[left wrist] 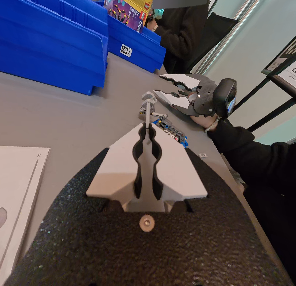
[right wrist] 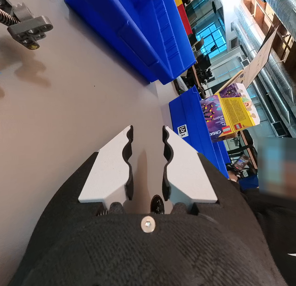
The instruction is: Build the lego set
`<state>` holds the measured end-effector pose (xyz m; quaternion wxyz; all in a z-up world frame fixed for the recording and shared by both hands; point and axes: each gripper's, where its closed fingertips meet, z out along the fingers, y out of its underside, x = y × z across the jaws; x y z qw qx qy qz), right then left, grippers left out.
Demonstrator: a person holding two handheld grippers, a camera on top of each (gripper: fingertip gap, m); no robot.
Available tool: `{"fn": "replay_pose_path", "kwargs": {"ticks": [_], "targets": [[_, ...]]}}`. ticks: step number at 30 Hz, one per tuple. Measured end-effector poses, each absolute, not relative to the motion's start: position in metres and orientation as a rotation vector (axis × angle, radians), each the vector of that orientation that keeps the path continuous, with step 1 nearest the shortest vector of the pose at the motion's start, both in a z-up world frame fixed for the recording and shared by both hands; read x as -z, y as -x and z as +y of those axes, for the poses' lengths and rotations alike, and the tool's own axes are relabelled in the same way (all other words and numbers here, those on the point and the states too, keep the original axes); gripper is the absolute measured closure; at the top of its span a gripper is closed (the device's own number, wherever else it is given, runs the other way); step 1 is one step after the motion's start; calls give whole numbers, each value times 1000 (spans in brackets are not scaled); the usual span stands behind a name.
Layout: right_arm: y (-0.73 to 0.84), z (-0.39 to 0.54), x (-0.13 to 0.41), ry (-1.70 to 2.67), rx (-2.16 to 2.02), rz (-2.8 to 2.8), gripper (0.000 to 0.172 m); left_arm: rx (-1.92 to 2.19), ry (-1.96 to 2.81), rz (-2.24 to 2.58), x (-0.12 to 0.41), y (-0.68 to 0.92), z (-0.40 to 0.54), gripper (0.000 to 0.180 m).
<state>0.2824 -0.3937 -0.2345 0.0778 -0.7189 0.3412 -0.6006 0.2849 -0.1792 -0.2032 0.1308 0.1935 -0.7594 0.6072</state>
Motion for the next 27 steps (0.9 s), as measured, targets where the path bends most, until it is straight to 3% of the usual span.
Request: {"fn": "replay_pose_path", "kwargs": {"ticks": [27], "targets": [[-282, -383, 232, 2187, 1852, 909, 138, -1691, -438, -2325, 212, -270, -187, 180]]}}
